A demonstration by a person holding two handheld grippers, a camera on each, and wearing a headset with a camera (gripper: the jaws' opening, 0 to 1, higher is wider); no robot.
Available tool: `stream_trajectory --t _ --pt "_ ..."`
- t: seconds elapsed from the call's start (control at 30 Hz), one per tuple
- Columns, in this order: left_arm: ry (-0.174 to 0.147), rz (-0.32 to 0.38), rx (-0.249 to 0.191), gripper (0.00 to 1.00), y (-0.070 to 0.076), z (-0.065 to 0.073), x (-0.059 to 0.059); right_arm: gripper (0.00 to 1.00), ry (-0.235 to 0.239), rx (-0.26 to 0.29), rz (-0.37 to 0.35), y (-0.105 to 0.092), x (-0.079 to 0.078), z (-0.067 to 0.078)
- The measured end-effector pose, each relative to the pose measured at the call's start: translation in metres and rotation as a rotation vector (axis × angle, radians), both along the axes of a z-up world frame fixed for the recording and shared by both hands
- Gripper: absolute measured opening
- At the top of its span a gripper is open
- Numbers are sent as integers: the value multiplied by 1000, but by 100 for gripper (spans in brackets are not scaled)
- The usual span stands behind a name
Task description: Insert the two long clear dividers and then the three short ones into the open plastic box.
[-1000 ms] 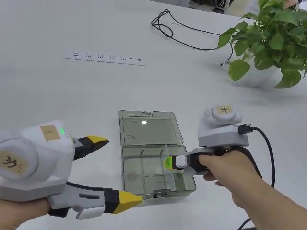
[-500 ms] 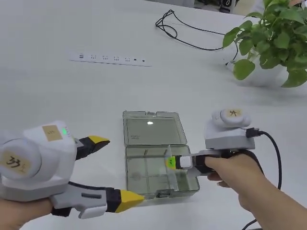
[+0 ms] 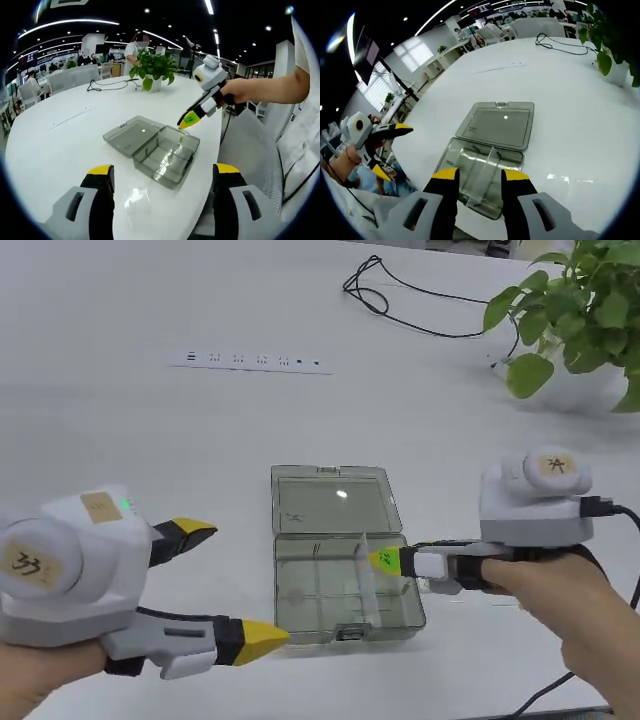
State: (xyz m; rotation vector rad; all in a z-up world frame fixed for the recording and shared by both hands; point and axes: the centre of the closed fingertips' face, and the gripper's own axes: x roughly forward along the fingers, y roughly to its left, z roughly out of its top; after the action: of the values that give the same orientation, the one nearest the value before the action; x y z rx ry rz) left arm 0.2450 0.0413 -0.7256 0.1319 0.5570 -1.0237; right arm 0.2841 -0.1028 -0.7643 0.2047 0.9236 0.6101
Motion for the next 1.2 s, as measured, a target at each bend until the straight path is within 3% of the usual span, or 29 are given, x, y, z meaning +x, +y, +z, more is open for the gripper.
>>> stream_trajectory --t 0.23,0.3,0.5,0.53,0.6,0.67,0.73,0.8,0.87,1.0,1.2 --pt "21 72 45 81 12 -2 2 43 -84 20 55 -12 -6 19" --pt "35 89 70 79 18 -6 1 44 -85 26 53 -18 -9 22" --pt "82 139 145 73 34 -23 -6 50 -156 -1 118 -37 -19 31" --pt "84 142 166 72 37 -27 -8 51 -215 -3 155 -37 -18 36" --pt "94 147 197 70 41 -34 -10 55 -212 -17 168 -40 -24 36" --pt "117 160 219 69 44 -41 -12 56 -281 -16 219 -40 -27 43" --pt "143 170 240 67 47 -48 -15 58 -283 -17 232 -42 -33 44" --pt "159 173 262 64 49 -55 -17 60 -313 1 241 -43 -35 49" --pt "174 175 291 63 53 -62 -18 62 -338 14 271 -42 -39 51" --pt "206 194 305 61 57 -72 -17 68 -399 -12 334 -46 -45 48" --pt "231 193 362 55 62 -84 -13 69 -419 -20 363 -56 -52 43"
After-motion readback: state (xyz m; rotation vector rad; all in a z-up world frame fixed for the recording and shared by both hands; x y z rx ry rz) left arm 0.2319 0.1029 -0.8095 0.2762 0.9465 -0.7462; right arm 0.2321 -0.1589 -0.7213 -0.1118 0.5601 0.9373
